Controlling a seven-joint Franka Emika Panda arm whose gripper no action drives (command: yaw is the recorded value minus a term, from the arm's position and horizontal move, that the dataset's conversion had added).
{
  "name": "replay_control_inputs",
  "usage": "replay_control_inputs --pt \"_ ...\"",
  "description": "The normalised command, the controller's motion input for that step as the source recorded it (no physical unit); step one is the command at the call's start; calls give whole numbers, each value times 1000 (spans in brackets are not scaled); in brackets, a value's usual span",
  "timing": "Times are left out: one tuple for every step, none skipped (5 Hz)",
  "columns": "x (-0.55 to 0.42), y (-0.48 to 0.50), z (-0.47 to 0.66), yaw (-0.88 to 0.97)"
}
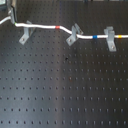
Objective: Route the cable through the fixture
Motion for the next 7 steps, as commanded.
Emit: replay_control_inputs --pt "-75 -113 2 531" --pt "-54 -136 -18 0" --pt "-182 -290 3 -91" --pt "-183 -363 -33 -126" --pt "-92 -201 -21 -46" --pt "52 -200 -30 -69" --pt "322 -236 -46 0"
